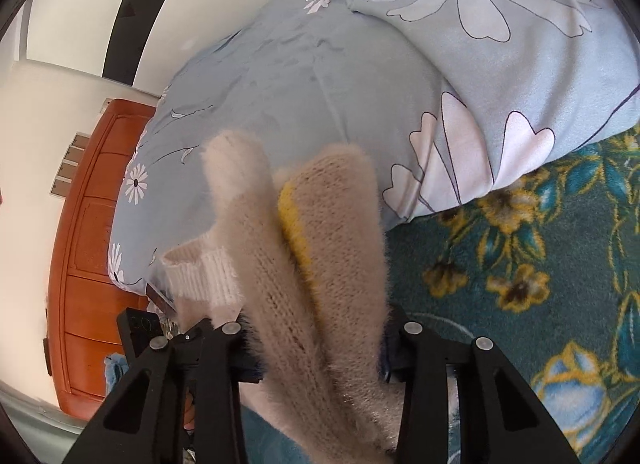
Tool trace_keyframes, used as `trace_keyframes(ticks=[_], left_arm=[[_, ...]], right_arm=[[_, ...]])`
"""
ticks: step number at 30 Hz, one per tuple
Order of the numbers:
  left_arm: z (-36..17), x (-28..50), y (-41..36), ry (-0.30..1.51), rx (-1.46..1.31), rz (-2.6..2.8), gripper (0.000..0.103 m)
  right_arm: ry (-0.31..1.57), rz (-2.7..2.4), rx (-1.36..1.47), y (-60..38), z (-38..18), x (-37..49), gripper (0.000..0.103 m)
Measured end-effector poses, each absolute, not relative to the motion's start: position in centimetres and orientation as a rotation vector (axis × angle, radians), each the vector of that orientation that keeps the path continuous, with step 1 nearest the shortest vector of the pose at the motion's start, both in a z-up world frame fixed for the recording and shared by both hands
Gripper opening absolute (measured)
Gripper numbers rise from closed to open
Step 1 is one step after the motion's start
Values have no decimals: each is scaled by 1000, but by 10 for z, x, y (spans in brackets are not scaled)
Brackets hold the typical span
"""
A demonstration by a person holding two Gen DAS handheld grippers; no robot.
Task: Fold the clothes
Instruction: 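Grip the folded sweater bundle with both tools and lift it, then carry the folded sweater with both tools toward the clothes stack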
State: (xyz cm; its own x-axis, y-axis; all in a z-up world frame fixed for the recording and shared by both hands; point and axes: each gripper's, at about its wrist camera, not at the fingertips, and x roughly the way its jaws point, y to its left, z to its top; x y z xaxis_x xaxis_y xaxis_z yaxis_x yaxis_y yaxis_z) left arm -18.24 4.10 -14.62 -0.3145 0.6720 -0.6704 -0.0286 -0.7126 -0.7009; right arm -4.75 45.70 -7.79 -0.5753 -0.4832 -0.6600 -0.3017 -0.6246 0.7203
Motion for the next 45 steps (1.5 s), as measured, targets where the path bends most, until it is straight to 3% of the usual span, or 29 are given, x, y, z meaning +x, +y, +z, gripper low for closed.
trace_keyframes(ticks=[13, 26, 36, 45], left_arm=[[-53, -95, 25, -741, -1427, 2031, 38], [91, -66, -27, -724, -1190, 2140, 37], [183, -35, -190, -728, -1050, 2375, 38], [191, 18, -350, -809, -1095, 2601, 38]], right_arm=[[-1315, -2390, 1315, 432, 5, 36, 39], [-1154, -2439, 1062, 373, 127, 41, 39], [-985, -2254, 946, 243, 191, -31, 39], [-933, -1978, 996, 78, 173, -98, 39]])
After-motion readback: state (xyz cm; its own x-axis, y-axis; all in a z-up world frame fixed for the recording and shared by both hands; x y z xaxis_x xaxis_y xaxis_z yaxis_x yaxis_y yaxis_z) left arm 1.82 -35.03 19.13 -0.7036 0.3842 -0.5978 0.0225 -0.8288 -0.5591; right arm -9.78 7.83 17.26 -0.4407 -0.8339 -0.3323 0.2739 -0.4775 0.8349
